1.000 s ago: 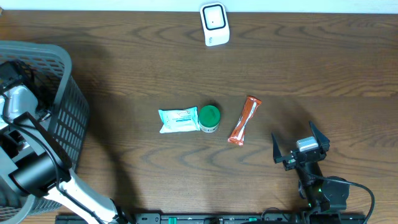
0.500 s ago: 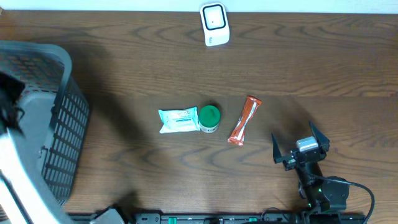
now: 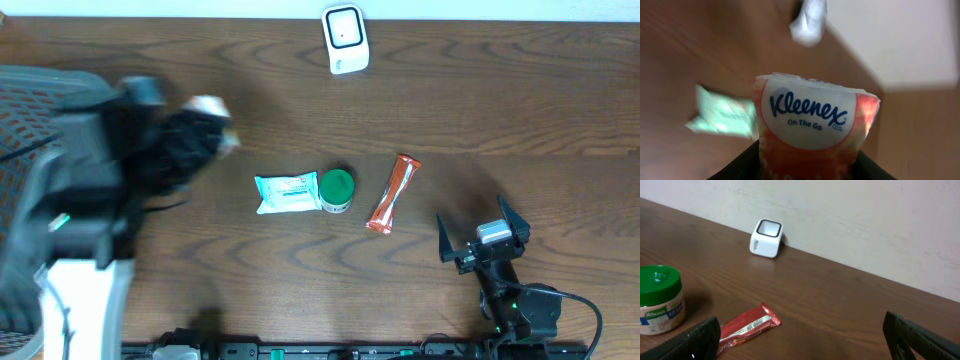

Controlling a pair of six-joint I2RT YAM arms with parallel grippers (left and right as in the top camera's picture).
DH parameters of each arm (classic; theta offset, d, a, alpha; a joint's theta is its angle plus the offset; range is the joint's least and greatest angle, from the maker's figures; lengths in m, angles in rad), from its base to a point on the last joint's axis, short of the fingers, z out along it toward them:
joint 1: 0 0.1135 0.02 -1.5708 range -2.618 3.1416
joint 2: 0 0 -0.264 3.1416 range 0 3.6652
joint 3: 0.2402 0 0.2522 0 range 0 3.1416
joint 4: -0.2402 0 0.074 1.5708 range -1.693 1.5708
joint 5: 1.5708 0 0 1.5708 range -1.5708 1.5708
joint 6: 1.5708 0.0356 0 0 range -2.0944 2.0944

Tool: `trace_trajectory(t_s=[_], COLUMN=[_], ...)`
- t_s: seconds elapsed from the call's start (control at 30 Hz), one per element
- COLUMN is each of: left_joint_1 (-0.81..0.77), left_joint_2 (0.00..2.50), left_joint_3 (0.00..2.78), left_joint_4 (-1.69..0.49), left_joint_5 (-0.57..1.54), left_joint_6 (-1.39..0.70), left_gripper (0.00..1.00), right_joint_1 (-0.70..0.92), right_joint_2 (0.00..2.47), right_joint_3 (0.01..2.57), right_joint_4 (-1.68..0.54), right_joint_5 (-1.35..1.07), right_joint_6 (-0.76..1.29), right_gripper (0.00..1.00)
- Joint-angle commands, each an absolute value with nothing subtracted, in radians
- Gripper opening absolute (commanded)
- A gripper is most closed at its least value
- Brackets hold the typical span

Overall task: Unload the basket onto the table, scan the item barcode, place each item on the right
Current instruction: 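Carry the Kleenex pack toward the right gripper and lower it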

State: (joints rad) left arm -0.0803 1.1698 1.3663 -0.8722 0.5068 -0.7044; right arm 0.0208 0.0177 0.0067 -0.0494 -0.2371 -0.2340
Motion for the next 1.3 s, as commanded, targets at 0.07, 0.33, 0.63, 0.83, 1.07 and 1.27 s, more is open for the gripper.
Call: trace_trajectory(t_s=[0.07,0.33,0.63,0.83,1.07,1.27], left_joint_1=[-0.336,-0.523,-0.633,-0.694,-0.738,-0.797], left_joint_2=[1.369,1.708,1.933,2.03,2.077,2.077], left_joint_3=[1.352,1.352,1.352,1.352,1.352,1.352], left_joint_4=[-0.799,-0.449,-0.273,-0.194,-0.208,-0.256], left_joint_5=[0.559,0.918,1.01,0.967,0.803,0.551], left_joint_6=[-0.769,-0.773,-0.799,-0.806,-0.806,-0.806], left_gripper=[0.47,0.47,0.47,0.47,0.52,0.56], right_joint_1=[0.015,0.015,0.015,0.015,0.015,0.015], right_joint_2=[0.016,0.016,0.016,0.016,0.016,0.016], right_joint_3=[0.006,0.006,0.006,0.006,0.006,0.006], right_joint_4=[-0.054,-0.054,-0.054,-0.054,-0.054,-0.054], right_joint_5=[-0.237,-0.237,-0.237,-0.237,-0.237,-0.237], right_joint_6=[-0.221,-0.221,-0.221,-0.221,-0.221,-0.221], right_gripper=[0.99,0.99,0.99,0.99,0.99,0.99])
